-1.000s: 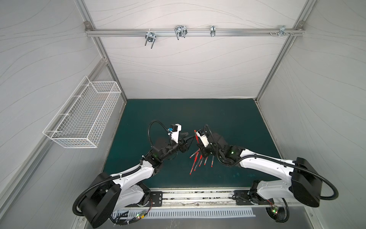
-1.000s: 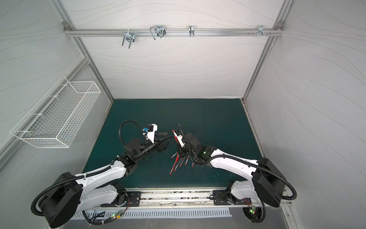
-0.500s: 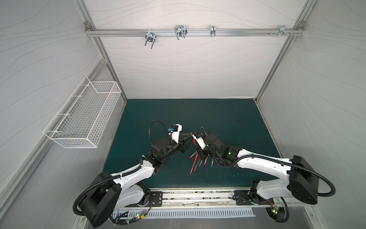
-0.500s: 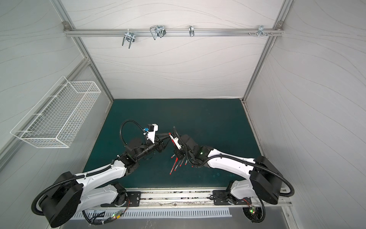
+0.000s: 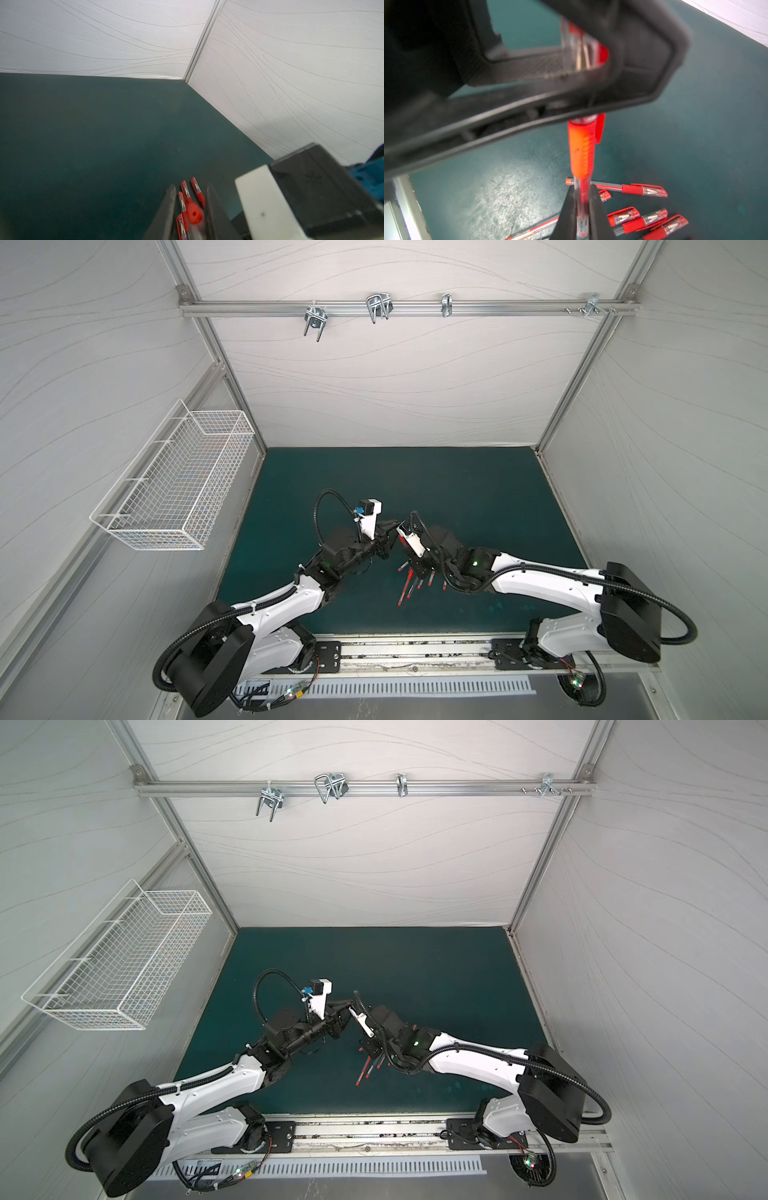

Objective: Remove pen caps from pens
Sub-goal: Pick up the pen from the center of the table, then open the pen cap on the pen.

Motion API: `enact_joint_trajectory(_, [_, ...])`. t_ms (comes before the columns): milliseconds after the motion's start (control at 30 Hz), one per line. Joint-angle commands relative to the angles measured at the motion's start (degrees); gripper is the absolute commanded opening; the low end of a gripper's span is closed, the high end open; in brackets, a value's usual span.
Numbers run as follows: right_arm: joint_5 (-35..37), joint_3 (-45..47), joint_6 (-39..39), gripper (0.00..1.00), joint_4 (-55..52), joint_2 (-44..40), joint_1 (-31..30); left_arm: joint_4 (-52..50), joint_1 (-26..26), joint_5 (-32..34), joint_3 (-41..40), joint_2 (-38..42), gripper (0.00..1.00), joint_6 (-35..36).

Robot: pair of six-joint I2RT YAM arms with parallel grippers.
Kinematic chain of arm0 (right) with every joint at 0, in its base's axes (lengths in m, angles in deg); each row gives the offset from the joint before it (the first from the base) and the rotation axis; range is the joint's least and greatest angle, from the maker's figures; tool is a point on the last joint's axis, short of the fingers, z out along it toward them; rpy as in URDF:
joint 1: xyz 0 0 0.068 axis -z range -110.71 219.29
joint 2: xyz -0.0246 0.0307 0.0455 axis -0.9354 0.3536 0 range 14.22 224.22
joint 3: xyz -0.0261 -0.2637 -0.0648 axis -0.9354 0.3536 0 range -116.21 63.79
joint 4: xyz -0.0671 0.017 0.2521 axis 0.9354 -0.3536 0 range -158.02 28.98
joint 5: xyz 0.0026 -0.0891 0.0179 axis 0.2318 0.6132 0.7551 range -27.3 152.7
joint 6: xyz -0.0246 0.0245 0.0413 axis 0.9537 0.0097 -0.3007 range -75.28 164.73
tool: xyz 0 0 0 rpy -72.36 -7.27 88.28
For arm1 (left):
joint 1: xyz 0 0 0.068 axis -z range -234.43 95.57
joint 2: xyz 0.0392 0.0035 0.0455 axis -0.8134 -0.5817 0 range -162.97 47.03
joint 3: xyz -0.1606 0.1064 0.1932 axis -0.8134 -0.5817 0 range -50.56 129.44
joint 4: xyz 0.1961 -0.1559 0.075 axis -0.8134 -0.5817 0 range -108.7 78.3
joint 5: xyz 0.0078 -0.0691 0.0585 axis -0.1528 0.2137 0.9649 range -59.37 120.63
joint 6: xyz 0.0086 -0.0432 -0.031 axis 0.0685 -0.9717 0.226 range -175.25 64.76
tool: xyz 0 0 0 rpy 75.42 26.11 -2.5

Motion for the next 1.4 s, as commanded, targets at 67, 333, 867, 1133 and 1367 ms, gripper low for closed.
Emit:
enact_joint_trajectory(67, [1.6, -0.9, 0.4, 0.0, -0.7, -0.3, -0.5, 1.6, -0.3, -0.3, 2.6, -0.6, 0.17, 0.2])
enact_joint_trajectory(333, [-0.4, 1.9, 0.6, 0.32, 1.5, -5.6, 0.5, 1.6, -0.4, 0.0, 2.4, 0.2, 0.0, 0.3])
enact_joint_trajectory(867, [-41.4, 12.7, -9.8, 0.58, 16.1, -16.6, 20.6, -5.9, -1.0, 2.5, 6.6, -0.6, 0.0, -9.3])
enact_joint_trajectory(1133, [-47.5, 12.1, -11.5, 0.55, 19.6, -12.7, 21.2, -6.2, -1.5, -2.8, 8.7, -2.8, 0.0, -17.6])
enact_joint_trajectory(1367, [-47.9, 12.4, -12.9, 0.43, 22.3, -10.8, 21.3, -3.6, -1.5, -4.7, 8.5, -5.1, 0.0, -17.9])
